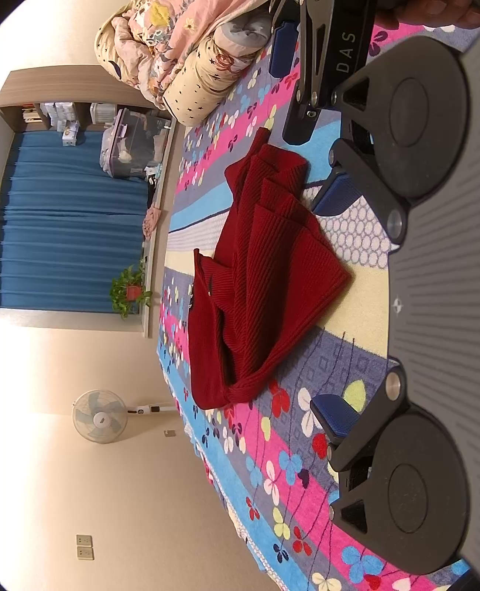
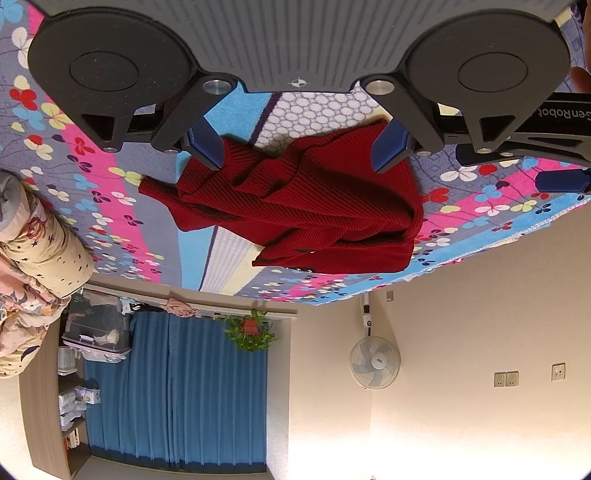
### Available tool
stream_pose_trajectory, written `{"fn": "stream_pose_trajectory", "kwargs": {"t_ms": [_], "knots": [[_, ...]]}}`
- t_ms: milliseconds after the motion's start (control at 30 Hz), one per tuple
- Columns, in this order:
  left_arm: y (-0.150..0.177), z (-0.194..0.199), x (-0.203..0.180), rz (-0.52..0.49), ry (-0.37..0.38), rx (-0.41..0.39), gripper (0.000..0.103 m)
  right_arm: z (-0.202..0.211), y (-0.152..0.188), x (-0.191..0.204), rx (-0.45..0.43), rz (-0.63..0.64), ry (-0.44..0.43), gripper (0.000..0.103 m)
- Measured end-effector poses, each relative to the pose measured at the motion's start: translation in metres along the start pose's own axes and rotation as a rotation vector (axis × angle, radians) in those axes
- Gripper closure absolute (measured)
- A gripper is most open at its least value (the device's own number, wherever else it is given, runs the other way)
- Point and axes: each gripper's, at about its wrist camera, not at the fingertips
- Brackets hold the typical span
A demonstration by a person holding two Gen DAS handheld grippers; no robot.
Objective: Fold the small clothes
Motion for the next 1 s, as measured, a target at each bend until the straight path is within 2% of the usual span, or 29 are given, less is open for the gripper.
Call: {"fn": "stream_pose_trajectory", "kwargs": {"t_ms": [700, 833, 867, 900, 933, 967, 1000], "knots": [[0.001, 0.001, -0.001, 0.0, -0.001, 0.0, 0.0, 0.0, 0.0, 0.001, 0.0, 0.004, 0.003, 0.016], [0.006, 0.0, -0.005, -0.036, -0.011, -0.034, 0.001, 0.0, -0.001, 0.0, -0.01, 0.005, 0.018, 0.018], [0.009, -0.001, -0.005, -0.053, -0.017, -0.049, 0.006, 0.001, -0.001, 0.0, -0.015, 0.004, 0.028, 0.02], [0.01, -0.002, -0.006, -0.066, -0.019, -0.058, 0.018, 0.001, -0.002, -0.001, -0.019, 0.002, 0.036, 0.023], [0.01, -0.004, -0.006, -0.08, -0.018, -0.06, 0.025, 0.001, -0.003, -0.002, -0.02, -0.003, 0.043, 0.036], [0.009, -0.007, -0.005, -0.092, -0.009, -0.05, 0.039, 0.001, -0.005, -0.005, -0.018, -0.011, 0.044, 0.057], [0.007, -0.011, -0.004, -0.097, 0.006, -0.035, 0.055, 0.0, -0.007, -0.008, -0.014, -0.021, 0.041, 0.067]]}}
Point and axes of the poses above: each gripper's, at about its wrist camera, not at the fingertips, and z roughly against the way its jaws point, x to its left, y to its underside, and after that the axes turned 15 degrees about x, right-handed
